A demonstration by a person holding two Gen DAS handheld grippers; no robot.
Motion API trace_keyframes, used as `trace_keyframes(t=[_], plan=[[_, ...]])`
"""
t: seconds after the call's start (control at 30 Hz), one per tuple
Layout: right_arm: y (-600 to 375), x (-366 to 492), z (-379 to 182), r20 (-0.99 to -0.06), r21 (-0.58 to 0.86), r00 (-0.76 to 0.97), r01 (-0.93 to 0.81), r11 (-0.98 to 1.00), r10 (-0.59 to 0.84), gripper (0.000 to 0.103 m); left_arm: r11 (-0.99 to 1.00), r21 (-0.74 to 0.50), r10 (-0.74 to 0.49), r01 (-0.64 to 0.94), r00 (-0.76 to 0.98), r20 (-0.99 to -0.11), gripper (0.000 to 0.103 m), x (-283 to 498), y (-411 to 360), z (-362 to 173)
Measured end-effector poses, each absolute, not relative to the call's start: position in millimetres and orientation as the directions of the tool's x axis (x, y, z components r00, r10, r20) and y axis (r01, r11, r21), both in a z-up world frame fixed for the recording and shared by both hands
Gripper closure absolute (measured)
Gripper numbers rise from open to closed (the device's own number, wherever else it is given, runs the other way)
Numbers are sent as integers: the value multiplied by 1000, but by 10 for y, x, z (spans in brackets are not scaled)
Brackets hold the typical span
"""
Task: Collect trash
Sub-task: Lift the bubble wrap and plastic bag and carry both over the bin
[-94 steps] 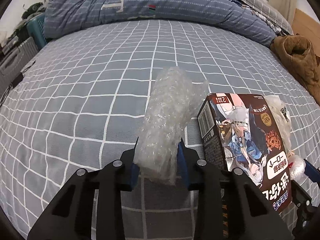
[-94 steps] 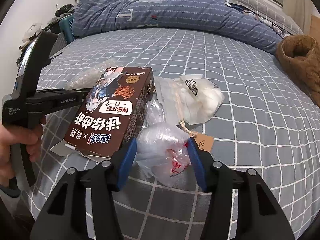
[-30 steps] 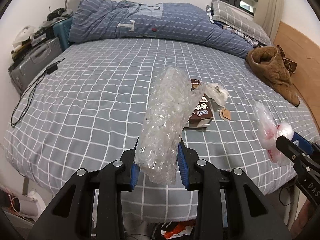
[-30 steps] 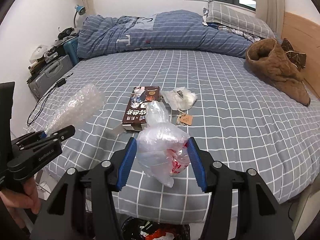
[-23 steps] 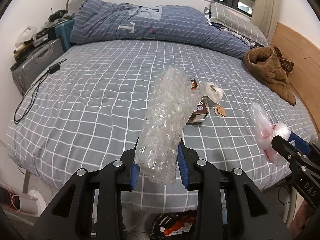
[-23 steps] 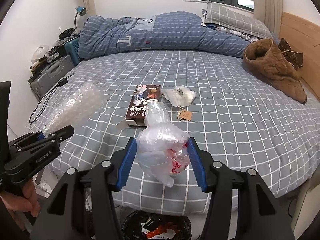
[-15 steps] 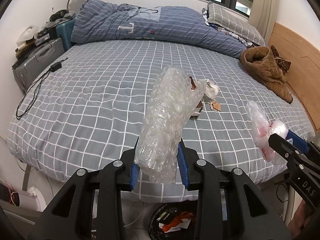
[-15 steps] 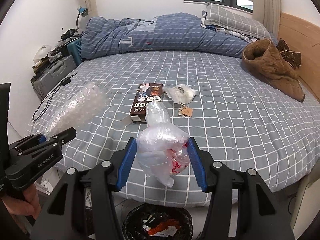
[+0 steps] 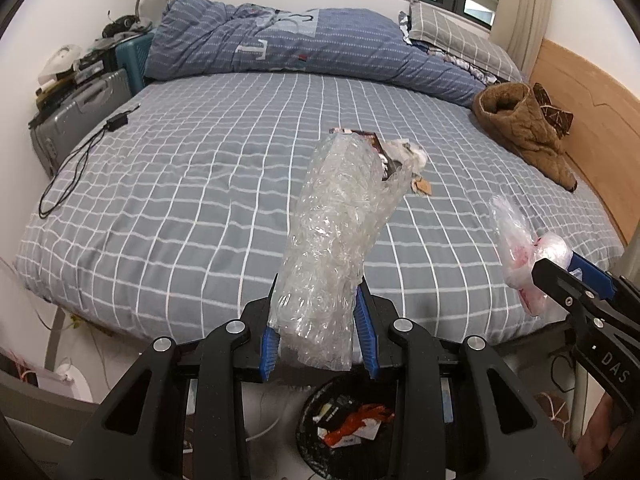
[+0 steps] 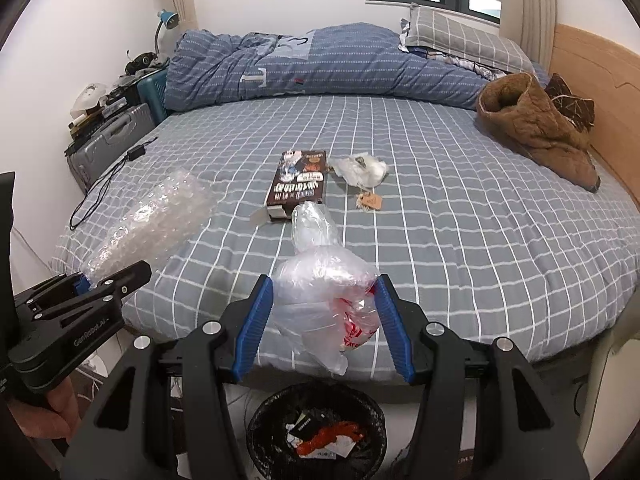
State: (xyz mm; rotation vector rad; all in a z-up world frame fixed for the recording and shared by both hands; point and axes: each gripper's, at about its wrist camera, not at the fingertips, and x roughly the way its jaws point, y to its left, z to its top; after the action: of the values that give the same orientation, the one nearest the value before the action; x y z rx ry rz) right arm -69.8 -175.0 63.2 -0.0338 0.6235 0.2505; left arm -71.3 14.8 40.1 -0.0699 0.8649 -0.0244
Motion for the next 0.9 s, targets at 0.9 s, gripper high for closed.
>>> trace_keyframes(t=[0.9], plan=[[-1768, -1424, -66, -640, 29, 745, -224, 974, 190, 52, 998, -62, -61, 18, 590, -805, 71, -1539, -3, -96]])
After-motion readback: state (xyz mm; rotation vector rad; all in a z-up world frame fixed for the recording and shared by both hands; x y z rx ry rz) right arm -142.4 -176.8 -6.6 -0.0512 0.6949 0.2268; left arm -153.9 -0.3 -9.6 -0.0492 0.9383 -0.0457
